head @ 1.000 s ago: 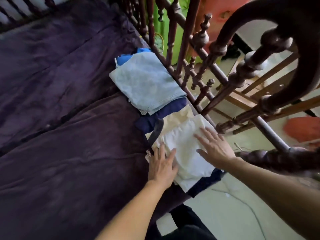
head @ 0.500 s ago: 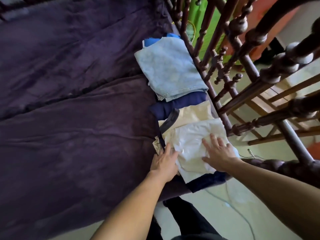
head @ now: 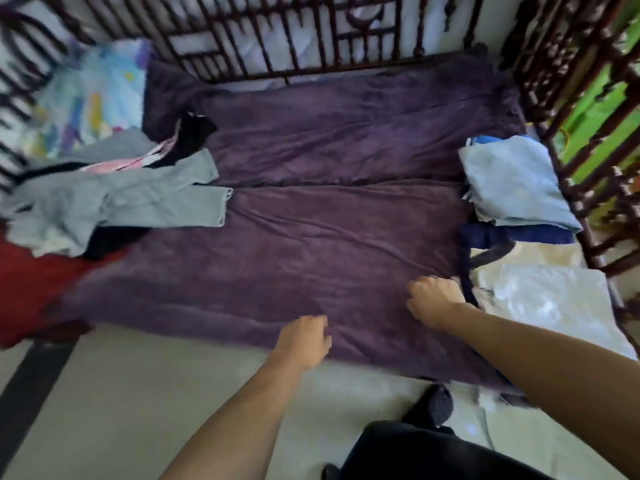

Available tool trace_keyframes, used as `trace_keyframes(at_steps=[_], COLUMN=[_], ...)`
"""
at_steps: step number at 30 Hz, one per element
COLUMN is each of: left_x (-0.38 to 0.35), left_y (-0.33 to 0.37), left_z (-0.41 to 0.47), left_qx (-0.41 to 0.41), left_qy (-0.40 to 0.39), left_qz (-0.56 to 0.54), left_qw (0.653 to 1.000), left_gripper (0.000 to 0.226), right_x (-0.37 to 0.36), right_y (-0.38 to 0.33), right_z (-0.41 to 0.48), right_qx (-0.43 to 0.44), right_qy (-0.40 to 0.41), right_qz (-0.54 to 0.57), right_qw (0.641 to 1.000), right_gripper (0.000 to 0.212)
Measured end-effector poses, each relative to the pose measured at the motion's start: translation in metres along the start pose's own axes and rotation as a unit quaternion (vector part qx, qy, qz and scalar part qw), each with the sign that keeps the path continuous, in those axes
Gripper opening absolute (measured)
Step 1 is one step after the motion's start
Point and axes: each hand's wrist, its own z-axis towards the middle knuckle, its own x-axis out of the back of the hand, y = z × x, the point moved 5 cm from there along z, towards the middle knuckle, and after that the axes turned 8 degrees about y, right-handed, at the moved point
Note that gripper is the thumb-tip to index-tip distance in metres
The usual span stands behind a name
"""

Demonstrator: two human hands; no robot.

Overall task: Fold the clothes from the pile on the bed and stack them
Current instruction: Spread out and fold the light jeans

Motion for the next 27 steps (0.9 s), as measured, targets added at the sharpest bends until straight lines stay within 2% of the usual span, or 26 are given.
trace_keyframes(at_steps=[7, 13, 23, 27], left_x=[0.047, 0.079, 0.120, 0.144], left_y=[-0.177, -0.289, -0.453, -0.523], left_z=[-0.123, -0.181, -0.166, -0.159], left_qx=[0.125, 0.212, 0.259, 0.301], left_qy=[0.089, 0.126, 0.120, 0.094], left_qz=[-0.046, -0.067, -0.068, -0.061], left_qw=[0.987, 0.967, 0.956, 0.947], left_gripper=[0.028, 0.029, 0.039, 0.041], right_x=[0.064, 0.114, 0.151, 0.163], right_y=[-0.201, -0.334, -0.509, -0.580], right_z=[0.009, 0.026, 0.122, 0.171], right_qx=[0.136, 0.229, 0.297, 0.314], right_qy=[0.067, 0.124, 0.135, 0.105], right_qz=[0.010, 0.003, 0.004, -0.002], right_qw=[0.988, 0.966, 0.945, 0.943], right_gripper=[0.026, 0.027, 0.031, 0.031])
